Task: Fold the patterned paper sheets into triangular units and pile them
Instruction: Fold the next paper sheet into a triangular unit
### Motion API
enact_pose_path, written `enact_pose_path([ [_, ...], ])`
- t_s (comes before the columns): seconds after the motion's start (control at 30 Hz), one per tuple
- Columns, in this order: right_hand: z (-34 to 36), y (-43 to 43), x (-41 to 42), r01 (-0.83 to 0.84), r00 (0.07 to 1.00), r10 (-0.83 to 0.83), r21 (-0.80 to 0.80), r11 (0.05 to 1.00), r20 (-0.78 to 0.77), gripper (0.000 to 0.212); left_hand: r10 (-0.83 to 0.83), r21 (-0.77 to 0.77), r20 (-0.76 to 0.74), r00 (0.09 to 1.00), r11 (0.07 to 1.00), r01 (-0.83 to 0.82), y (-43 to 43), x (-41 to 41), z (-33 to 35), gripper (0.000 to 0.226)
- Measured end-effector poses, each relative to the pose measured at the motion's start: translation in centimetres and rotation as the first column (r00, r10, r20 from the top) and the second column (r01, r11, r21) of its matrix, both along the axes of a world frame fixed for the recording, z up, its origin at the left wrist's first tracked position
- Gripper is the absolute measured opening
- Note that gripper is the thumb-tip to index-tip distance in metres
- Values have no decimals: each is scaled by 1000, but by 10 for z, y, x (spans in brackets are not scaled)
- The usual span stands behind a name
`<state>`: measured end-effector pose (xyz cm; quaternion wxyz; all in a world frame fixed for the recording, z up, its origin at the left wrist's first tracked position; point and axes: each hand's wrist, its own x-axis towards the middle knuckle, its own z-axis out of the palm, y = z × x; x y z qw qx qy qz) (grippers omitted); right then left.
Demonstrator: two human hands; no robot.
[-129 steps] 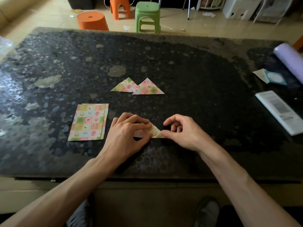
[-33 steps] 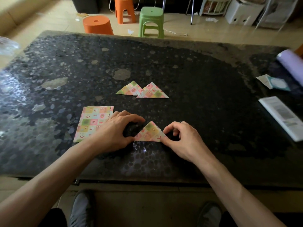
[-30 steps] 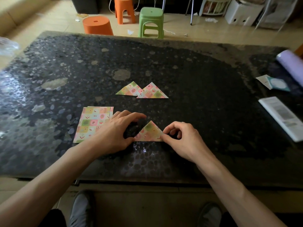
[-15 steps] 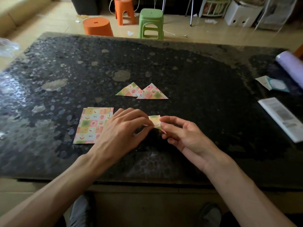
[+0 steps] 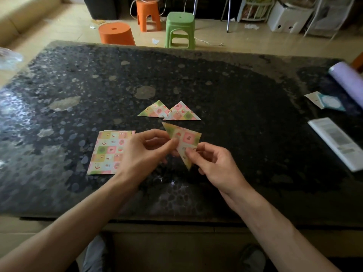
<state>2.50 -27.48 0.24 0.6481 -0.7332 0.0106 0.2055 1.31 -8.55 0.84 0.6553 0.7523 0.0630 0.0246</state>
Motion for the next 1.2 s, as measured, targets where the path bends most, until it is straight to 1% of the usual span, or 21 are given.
enact_pose_path([
  [0.07,-1,0,-1,11,999,-11,0,1000,43,15,-45,-69,-86,995,997,39,-1,-1,0,22],
  [0.1,-3,-2,1,6,996,-2,-35,999,90,13,-59,-86,-114,992,995,49,0,-1,0,22],
  [0.17,-5,-6,4,-25,985,50,-149,989,168,11,-48,-87,-142,989,996,36,3,-1,0,23],
  [0.23,-5,-9,7,-35,979,74,-201,979,188,10,-28,-62,-171,985,998,18,8,1,-2,25],
  [0.27,-5,-10,7,-26,980,63,-191,981,189,10,-24,-55,-185,982,998,14,10,2,-4,26],
  [0.37,-8,-9,6,63,987,-49,-91,994,153,15,-15,-51,-217,976,999,4,12,4,-6,21],
  [0.43,-9,-8,6,109,985,-99,-59,992,144,16,-27,-58,-227,974,998,14,12,4,-6,20],
  [0.53,-9,-6,6,143,980,-132,-61,988,148,14,-30,-33,-223,974,999,23,13,5,-8,18],
  [0.67,-10,-8,6,109,994,-108,-48,993,24,16,40,-25,-194,980,999,-45,13,5,-12,16],
  [0.77,-10,-11,8,118,993,-115,-98,988,35,13,-9,-24,-246,969,1000,3,15,4,-12,17],
  [0.8,-9,-12,9,110,994,-108,-117,987,29,13,-35,3,-262,965,999,37,17,5,-13,17],
  [0.87,-7,-15,12,87,996,-88,-105,991,-7,13,-54,96,-255,966,992,80,20,8,-15,13],
  [0.93,-5,-15,14,80,996,-81,-69,994,-22,12,-26,144,-223,974,988,60,23,10,-17,9],
  [1.07,-6,-7,21,133,989,-125,-117,984,78,10,-5,164,-168,986,986,33,26,8,-14,12],
  [1.2,-9,14,38,193,979,-184,-105,975,89,10,131,155,-100,986,981,-114,43,13,-11,13],
])
